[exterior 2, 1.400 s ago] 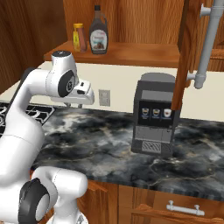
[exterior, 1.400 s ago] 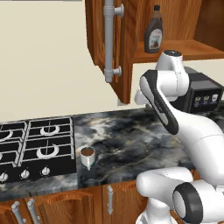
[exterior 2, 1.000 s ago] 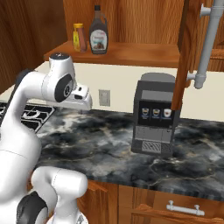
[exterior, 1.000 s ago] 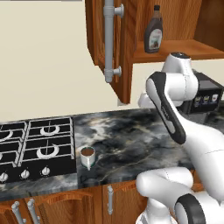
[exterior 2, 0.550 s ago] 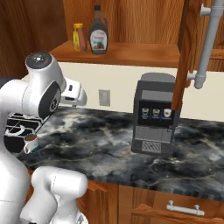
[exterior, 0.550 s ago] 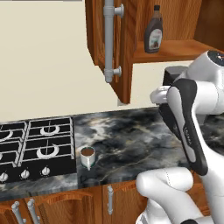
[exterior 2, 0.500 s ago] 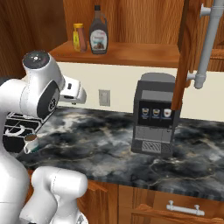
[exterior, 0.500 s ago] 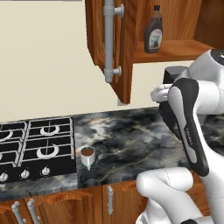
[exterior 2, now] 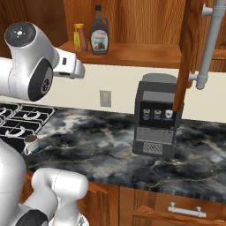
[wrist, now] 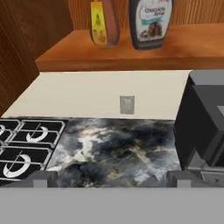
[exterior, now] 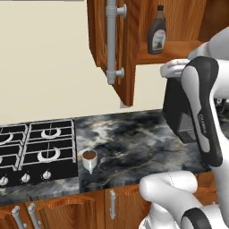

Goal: Pick the syrup bottle and honey bottle from the cabinet and place them next to the mug.

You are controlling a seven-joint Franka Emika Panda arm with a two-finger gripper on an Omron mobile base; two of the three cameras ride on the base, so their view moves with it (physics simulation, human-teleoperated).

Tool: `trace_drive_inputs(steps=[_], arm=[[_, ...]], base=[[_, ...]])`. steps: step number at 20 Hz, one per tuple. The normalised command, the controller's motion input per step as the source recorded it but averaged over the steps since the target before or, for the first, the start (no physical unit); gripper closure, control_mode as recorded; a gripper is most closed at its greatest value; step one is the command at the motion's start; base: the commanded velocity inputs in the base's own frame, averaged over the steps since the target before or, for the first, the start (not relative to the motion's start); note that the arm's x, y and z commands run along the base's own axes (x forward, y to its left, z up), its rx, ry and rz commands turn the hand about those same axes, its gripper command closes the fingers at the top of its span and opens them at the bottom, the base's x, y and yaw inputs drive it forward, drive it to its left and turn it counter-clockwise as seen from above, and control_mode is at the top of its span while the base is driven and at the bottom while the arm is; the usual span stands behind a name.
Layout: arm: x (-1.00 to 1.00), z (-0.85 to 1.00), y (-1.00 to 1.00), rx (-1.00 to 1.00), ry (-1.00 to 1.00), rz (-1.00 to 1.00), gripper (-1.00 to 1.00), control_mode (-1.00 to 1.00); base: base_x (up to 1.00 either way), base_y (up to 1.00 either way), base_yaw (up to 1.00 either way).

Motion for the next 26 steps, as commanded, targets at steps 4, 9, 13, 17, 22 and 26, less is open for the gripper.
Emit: trace_drive_inputs(steps=[4,9,13,17,22,26], arm=[[0.13,0.96,0.00,0.00,0.00,0.00,-1.00,-1.00],[0.29,0.26,0.00,0.00,0.00,0.00,-1.00,-1.00],[0.50,-0.05,0.06,0.00,0.00,0.00,-1.00,-1.00],[0.57,0.00,0.06,0.00,0.02,0.00,-1.00,-1.00],[0.56,0.00,0.09,0.00,0.01,0.00,-1.00,-1.00],[0.33,0.00,0.22,0.00,0.00,0.00,-1.00,-1.00]], base=[[0.00,0.00,0.00],[0.00,0.00,0.00],[0.00,0.00,0.00],[0.00,0.00,0.00],[0.00,0.00,0.00],[0.00,0.00,0.00]])
